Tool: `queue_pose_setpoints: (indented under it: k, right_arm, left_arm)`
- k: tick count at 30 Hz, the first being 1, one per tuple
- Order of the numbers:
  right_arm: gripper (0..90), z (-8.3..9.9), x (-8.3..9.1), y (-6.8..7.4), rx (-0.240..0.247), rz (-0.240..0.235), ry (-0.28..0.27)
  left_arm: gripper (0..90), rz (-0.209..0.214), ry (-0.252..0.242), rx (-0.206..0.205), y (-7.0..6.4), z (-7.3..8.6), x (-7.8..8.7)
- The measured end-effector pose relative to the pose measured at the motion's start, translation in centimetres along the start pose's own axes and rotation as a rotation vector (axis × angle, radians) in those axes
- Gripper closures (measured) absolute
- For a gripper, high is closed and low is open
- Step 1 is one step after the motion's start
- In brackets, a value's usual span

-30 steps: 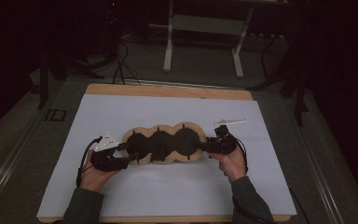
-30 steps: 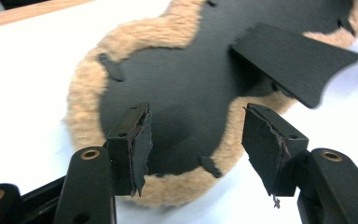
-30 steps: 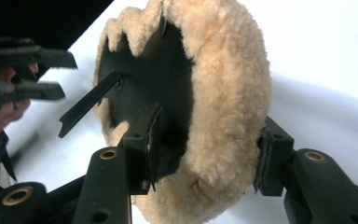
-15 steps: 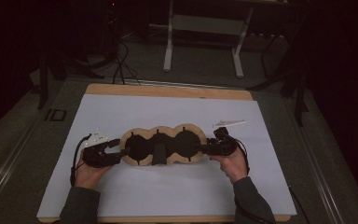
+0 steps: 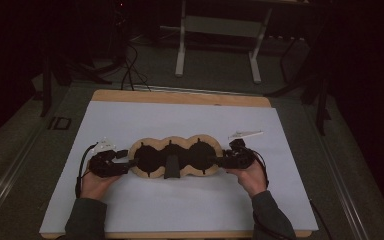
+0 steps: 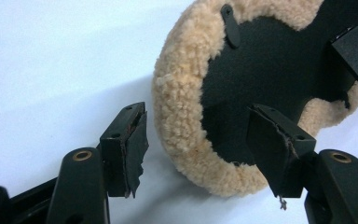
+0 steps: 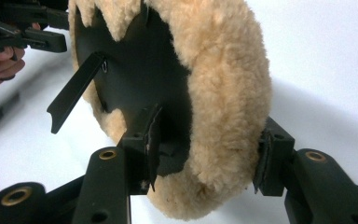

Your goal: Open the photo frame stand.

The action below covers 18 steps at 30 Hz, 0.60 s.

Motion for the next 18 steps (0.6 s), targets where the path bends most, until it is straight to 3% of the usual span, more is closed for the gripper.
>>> queue_pose_setpoints:
  k: [10,18]
  right_arm:
    - [49.5,0.50,-0.01,-0.18,0.053,0.015,0.028]
    - [49.5,1.04,0.00,-0.37,0.092,0.016,0.038]
  left_arm:
    - [38.7,0.033,-0.006,0.007,-0.26,-0.06,-0.21]
    - [39.2,0.045,0.002,-0.010,-0.66,0.02,-0.39]
Point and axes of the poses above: each handheld gripper's, and its own axes: x roughly backward along the jaws, z roughly out of its underside, y roughly to its left, the point moved 10 cm from there along -x, roughly forward along the jaws, and after that the axes turned 11 degrees about -z, right-handed, at the moved point
